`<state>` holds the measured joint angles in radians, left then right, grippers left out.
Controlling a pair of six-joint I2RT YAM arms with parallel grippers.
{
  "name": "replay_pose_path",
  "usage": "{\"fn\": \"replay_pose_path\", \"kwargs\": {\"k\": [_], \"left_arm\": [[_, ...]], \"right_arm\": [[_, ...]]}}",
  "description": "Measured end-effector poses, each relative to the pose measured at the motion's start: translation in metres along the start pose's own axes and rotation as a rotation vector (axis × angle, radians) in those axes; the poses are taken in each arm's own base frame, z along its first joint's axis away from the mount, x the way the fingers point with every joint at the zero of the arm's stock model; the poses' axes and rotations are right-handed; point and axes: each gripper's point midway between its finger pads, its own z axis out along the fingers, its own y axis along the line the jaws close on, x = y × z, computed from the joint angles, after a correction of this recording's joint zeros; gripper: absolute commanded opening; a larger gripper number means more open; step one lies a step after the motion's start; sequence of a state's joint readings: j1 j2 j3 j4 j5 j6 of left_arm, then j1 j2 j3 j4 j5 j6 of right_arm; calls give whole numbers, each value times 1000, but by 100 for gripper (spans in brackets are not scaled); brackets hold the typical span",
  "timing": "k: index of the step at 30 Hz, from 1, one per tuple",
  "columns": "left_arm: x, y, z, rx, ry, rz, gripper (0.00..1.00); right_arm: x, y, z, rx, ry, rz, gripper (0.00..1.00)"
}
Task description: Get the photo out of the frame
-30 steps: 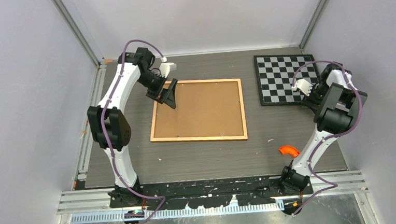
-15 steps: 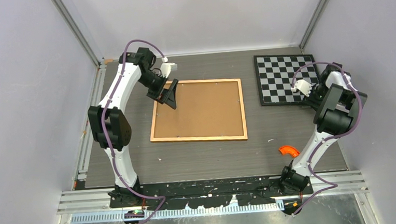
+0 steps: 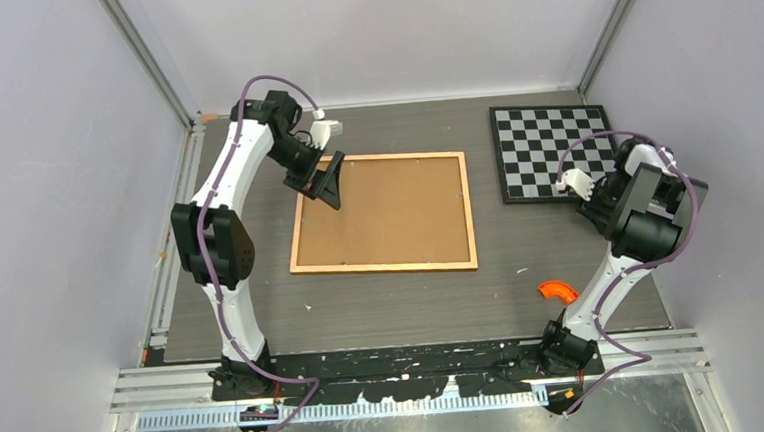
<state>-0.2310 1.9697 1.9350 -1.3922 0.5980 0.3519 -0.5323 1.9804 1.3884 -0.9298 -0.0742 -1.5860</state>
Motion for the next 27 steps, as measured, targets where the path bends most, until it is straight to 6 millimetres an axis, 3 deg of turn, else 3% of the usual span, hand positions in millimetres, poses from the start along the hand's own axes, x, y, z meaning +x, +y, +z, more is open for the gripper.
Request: {"fn": "replay_pose_path", "kwargs": {"k": [6,11,20,27], "left_arm": [[1,0,0,3,4,-2,100],[1,0,0,4,6,-2,100],[2,0,3,12,14,-8,100],[0,0,1,11,12,-6,100]], "right_arm": [[-13,17,-13,-41,-68,4,53],[-21,18,-32,-15,-106,6,57],[-23,-6,-44,57,-113,9,62],[-21,-23,-31,69,-102,-3,62]]}}
